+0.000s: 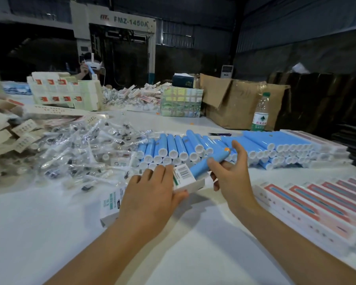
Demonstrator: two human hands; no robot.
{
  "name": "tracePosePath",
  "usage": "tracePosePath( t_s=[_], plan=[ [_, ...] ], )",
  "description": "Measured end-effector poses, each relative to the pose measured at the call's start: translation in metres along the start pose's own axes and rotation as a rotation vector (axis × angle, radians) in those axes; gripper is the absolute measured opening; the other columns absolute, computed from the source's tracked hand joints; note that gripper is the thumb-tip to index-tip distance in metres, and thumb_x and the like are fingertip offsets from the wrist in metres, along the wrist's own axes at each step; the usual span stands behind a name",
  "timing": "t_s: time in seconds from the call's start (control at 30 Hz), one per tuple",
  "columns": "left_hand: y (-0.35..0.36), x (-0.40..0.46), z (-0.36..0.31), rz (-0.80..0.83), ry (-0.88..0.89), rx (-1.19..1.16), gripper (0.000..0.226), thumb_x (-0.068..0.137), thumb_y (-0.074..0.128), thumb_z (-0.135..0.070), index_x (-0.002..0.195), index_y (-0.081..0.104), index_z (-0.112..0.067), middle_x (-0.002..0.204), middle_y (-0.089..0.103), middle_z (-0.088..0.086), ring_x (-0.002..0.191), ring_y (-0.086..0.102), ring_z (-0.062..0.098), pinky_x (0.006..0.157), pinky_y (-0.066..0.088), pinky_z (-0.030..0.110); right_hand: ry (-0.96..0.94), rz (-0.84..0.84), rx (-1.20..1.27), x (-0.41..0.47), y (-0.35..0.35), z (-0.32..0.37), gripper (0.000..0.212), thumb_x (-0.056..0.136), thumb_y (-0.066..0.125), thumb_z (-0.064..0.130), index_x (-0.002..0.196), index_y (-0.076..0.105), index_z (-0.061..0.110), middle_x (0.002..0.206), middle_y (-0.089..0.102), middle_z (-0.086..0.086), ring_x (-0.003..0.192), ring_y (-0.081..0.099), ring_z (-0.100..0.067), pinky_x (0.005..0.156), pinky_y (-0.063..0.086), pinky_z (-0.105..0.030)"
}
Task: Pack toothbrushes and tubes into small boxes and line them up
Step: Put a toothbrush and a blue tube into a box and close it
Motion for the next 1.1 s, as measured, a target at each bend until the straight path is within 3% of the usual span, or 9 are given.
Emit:
tracePosePath(
  t_s=[0.17,0.23,0.33,0.4,0.63,0.77,0.9,1.0,1.1],
  plan=[
    [0.002,0.0,0.003,0.012,-0.025,0.014,0.076,0.084,0.004,-0.067,0.143,0.019,-0.022,0.135,0.039,-0.005,0.117,0.041,0.019,0.092,0.032,0.033,0.056,-0.04,-0.005,-0.002,0.001,0.004,0.07,0.084,0.071,0.017,0.131,0.026,0.041,0.06,0.067,0.008,0.052,0.056,-0.001,0.045,0.042,-0.016],
    [0.001,0.0,0.003,0.023,-0.02,0.013,0.071,0.088,0.011,-0.067,0.143,0.017,-0.022,0.136,0.038,-0.004,0.118,0.04,0.02,0.093,0.031,0.034,0.072,-0.04,-0.017,-0.003,0.0,0.005,0.06,0.083,0.072,0.016,0.127,0.036,0.035,0.064,0.068,0.006,0.052,0.055,-0.003,0.045,0.042,-0.018],
    [-0.001,0.0,0.003,0.018,-0.019,0.002,0.069,0.091,0.015,-0.065,0.144,0.016,-0.02,0.137,0.037,-0.003,0.119,0.039,0.021,0.093,0.031,0.035,0.031,-0.007,-0.111,-0.007,0.001,0.005,0.017,0.087,0.065,0.014,0.098,0.069,0.027,0.088,0.067,0.001,0.06,0.053,-0.003,0.048,0.042,-0.021],
    [-0.003,0.0,0.001,0.037,-0.011,-0.008,0.068,0.093,0.018,-0.064,0.144,0.017,-0.019,0.139,0.036,-0.001,0.121,0.038,0.022,0.095,0.03,0.036,0.008,0.025,-0.164,-0.01,0.001,0.001,0.023,0.091,0.058,0.016,0.078,0.075,0.025,0.095,0.065,0.006,0.069,0.054,-0.003,0.056,0.042,-0.024],
    [-0.005,-0.005,-0.006,0.14,0.055,-0.085,0.064,0.097,0.03,-0.056,0.143,0.024,-0.011,0.137,0.037,0.007,0.12,0.037,0.028,0.095,0.028,0.042,-0.066,0.012,-0.3,0.003,-0.001,0.007,0.022,0.092,0.055,0.008,0.083,0.073,0.019,0.075,0.066,0.004,0.064,0.052,-0.011,0.052,0.043,-0.016],
    [-0.001,0.0,-0.009,0.229,0.122,-0.067,0.057,0.098,0.041,-0.043,0.139,0.03,-0.005,0.132,0.041,0.016,0.115,0.038,0.034,0.092,0.029,0.048,-0.342,0.294,-0.629,0.017,0.045,0.035,0.026,0.088,0.061,0.004,0.075,0.069,0.025,0.071,0.065,0.016,0.062,0.057,0.003,0.056,0.04,-0.005],
    [0.008,0.0,-0.009,0.249,0.134,-0.152,0.06,0.097,0.045,-0.042,0.136,0.034,0.002,0.132,0.04,0.021,0.116,0.038,0.039,0.095,0.026,0.049,-0.564,0.672,-0.899,0.03,0.115,0.043,0.014,0.088,0.063,0.007,0.093,0.074,0.014,0.08,0.063,0.021,0.072,0.055,0.009,0.064,0.037,-0.004],
    [0.011,0.001,-0.007,0.269,0.115,-0.16,0.061,0.097,0.045,-0.042,0.137,0.034,0.002,0.133,0.039,0.021,0.12,0.036,0.039,0.099,0.023,0.051,-0.789,0.986,-1.252,0.04,0.165,0.023,0.034,0.092,0.05,0.004,0.121,0.063,0.016,0.122,0.058,0.005,0.103,0.054,-0.006,0.082,0.04,-0.021],
    [0.014,0.002,-0.004,0.3,0.101,-0.161,0.061,0.098,0.044,-0.041,0.139,0.031,0.002,0.132,0.039,0.02,0.121,0.034,0.038,0.101,0.019,0.053,-0.962,1.158,-1.754,0.044,0.197,0.003,0.033,0.091,0.043,0.001,0.119,0.057,0.012,0.13,0.041,-0.003,0.115,0.046,-0.024,0.07,0.04,-0.032]
  ],
)
Point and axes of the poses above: each hand's wrist, its own x-axis towards the middle knuckle, its own y-axis out of the palm, z = x × y, the point moved 1 cm from there along x, towards the middle knuckle
